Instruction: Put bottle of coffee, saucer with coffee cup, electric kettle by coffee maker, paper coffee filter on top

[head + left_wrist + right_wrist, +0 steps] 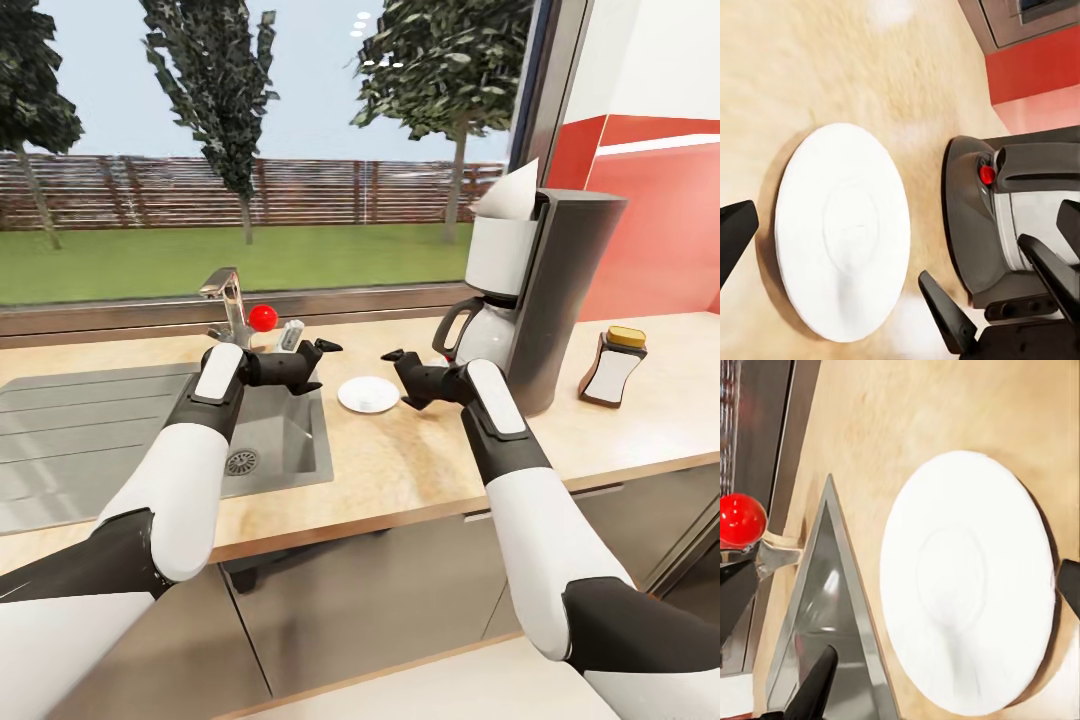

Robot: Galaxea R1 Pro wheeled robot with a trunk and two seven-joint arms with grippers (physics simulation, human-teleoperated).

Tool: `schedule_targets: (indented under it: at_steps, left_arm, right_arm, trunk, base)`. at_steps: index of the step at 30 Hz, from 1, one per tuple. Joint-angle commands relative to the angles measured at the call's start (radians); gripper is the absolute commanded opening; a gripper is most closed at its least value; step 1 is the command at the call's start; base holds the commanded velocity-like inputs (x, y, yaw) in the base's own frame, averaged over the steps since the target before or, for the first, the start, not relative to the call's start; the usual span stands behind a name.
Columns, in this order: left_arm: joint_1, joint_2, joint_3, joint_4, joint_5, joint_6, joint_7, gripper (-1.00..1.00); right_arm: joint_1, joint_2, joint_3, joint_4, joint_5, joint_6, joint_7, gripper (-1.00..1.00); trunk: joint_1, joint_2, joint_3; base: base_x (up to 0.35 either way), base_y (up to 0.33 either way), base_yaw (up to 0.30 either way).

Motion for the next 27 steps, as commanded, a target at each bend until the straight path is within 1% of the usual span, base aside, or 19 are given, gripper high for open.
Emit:
schedule_targets:
  at_steps: [1,4,15,27]
  left_arm:
    - [-0.001,-0.001,0.006,-0.001,0.01,0.005,0.01,1.0]
    - [-0.001,-0.001,0.005,-0.002,0.01,0.005,0.01,1.0]
    - [-0.001,-0.001,0.004,-0.002,0.01,0.005,0.01,1.0]
    - [-0.001,-0.001,0.006,-0.001,0.01,0.005,0.01,1.0]
  right_arm:
    - [-0.001,0.0,0.0,-0.001,-0.007,0.0,-0.01,1.0]
    - [-0.001,0.0,0.0,0.003,-0.006,0.0,-0.014,1.0]
    - [-0.001,0.0,0.0,0.063,-0.005,-0.001,-0.015,1.0]
    - [-0.001,0.0,0.0,0.074,-0.005,-0.001,-0.015,1.0]
  trunk:
    - [0.0,-0.001,-0.001]
    - [0.0,-0.001,-0.001]
    - [0.0,-0.001,-0.001]
    - [0.0,-0.001,-0.001]
  base:
    - [0.0,0.0,0.0]
    - [0.0,0.0,0.0]
    - [0.0,0.0,0.0]
    - [0.001,-0.001,0.0]
